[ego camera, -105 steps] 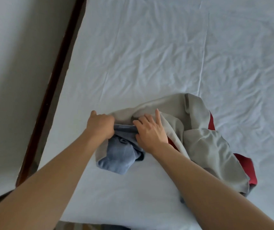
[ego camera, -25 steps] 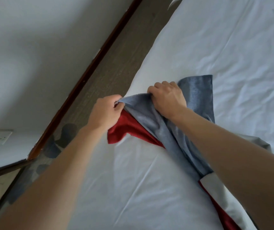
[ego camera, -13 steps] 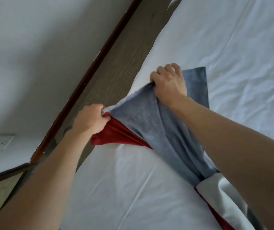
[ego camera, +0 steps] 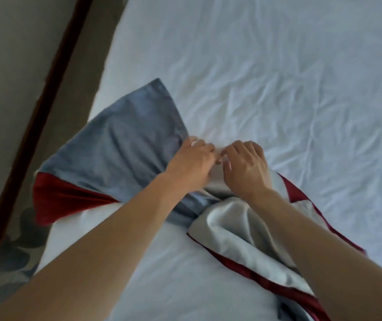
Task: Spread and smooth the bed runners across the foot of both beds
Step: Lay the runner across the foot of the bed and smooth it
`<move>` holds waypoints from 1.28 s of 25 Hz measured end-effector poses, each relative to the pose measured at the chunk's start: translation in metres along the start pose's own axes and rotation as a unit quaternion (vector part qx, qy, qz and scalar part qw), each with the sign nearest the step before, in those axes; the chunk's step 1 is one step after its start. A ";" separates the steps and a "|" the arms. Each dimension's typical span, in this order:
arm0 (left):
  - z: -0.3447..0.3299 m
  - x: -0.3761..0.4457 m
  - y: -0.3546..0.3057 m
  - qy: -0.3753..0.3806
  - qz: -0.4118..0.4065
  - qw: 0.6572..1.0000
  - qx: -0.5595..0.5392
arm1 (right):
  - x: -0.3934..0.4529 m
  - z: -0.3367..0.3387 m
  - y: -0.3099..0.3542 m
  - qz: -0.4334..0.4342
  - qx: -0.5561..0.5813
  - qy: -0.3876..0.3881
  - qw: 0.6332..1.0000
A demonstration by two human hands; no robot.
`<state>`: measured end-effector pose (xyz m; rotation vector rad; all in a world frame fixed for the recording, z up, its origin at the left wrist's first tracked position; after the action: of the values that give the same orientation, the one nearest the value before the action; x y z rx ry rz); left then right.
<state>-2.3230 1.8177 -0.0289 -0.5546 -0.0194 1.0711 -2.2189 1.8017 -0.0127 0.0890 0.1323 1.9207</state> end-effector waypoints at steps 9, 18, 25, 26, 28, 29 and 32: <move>-0.085 -0.014 -0.133 0.059 -0.032 0.996 0.054 | -0.151 0.003 -0.063 -0.040 0.029 0.059 0.997; -0.110 -0.023 -0.179 0.069 0.022 0.988 0.135 | -0.212 0.026 -0.111 -0.059 -0.006 -0.014 0.998; -0.104 0.008 -0.252 -0.059 0.059 0.990 0.116 | -0.292 0.039 -0.255 -0.246 -0.057 0.075 0.965; -0.103 0.009 -0.250 -0.070 0.087 0.985 0.128 | -0.302 0.038 -0.267 -0.264 -0.049 0.086 0.959; -0.105 0.013 -0.251 -0.084 0.139 0.978 0.127 | -0.308 0.041 -0.275 -0.270 -0.014 0.064 0.961; -0.106 0.017 -0.252 -0.091 0.168 0.976 0.107 | -0.304 0.044 -0.272 -0.254 0.009 0.036 0.967; -0.111 0.018 -0.226 -0.115 0.344 0.931 -0.035 | -0.277 0.045 -0.248 -0.175 0.053 -0.015 0.983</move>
<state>-2.0973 1.7054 -0.0297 -0.5062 -0.0728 1.8258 -1.8866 1.6289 -0.0009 0.1561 0.2161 1.5602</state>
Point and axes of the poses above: each hand's wrist, its own x-axis towards the middle knuckle, its own z-axis out of the back of the hand, y = z × x, the point moved 8 cm from there along x, towards the middle knuckle, and after that the axes turned 10 degrees about z, right-handed, at the moved point
